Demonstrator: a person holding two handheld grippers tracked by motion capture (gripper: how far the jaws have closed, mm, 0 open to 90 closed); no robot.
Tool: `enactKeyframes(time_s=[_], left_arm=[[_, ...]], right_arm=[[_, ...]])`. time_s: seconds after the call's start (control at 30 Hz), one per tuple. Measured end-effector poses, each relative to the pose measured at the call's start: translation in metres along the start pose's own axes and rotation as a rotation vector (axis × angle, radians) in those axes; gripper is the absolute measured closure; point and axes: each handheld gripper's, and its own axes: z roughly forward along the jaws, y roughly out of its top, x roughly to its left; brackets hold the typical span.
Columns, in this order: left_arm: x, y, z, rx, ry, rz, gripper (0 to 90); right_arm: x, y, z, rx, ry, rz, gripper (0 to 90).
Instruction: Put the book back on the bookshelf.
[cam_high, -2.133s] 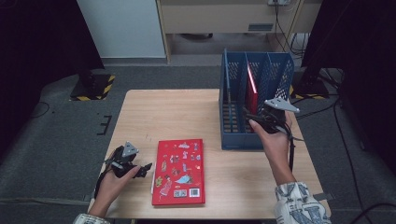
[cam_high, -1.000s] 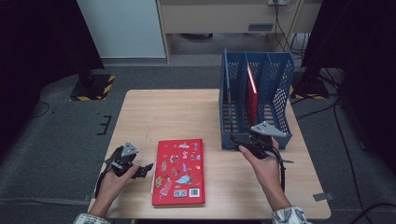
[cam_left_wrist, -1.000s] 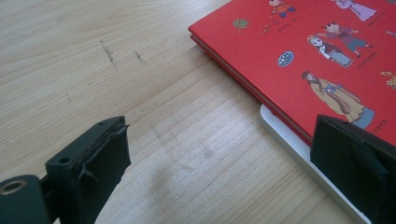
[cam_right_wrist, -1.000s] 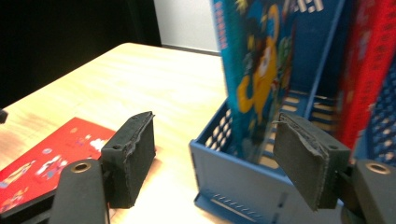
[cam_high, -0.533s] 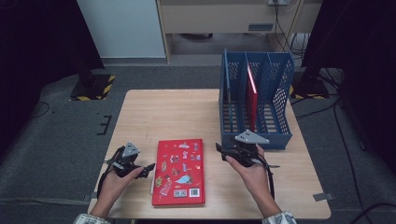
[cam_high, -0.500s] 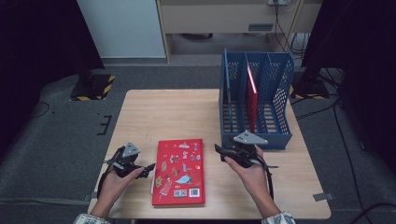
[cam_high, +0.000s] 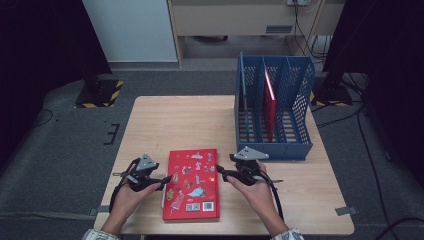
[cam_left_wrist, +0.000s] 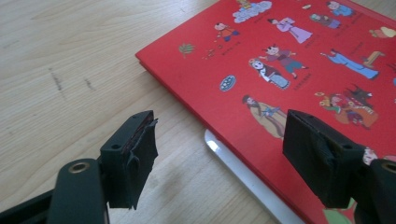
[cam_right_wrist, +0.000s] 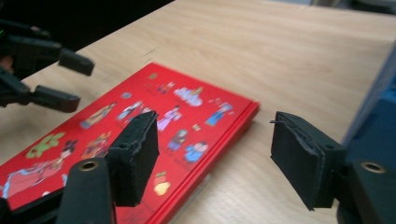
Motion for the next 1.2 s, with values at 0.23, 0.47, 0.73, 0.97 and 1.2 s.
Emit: enactKeyframes(time_s=[0.23,0.47,0.73,0.97,1.2], left_arm=[[-0.002,-0.001,0.008,0.020,-0.035,-0.014,21.2],[-0.001,0.003,0.018,0.026,-0.057,-0.032,12.8],[0.001,0.007,0.030,0.037,-0.105,-0.044,12.7],[0.000,0.010,0.035,0.034,-0.124,-0.046,10.9],[0.000,0.010,0.036,0.023,-0.128,-0.023,11.2]], right_arm=[[0.009,-0.011,0.014,0.055,0.051,-0.004,26.4],[0.015,-0.020,0.026,0.091,0.085,-0.009,22.1],[0.017,-0.024,0.033,0.122,0.109,-0.009,18.1],[0.015,-0.026,0.036,0.144,0.119,0.014,16.3],[0.013,-0.030,0.037,0.163,0.125,0.018,14.1]])
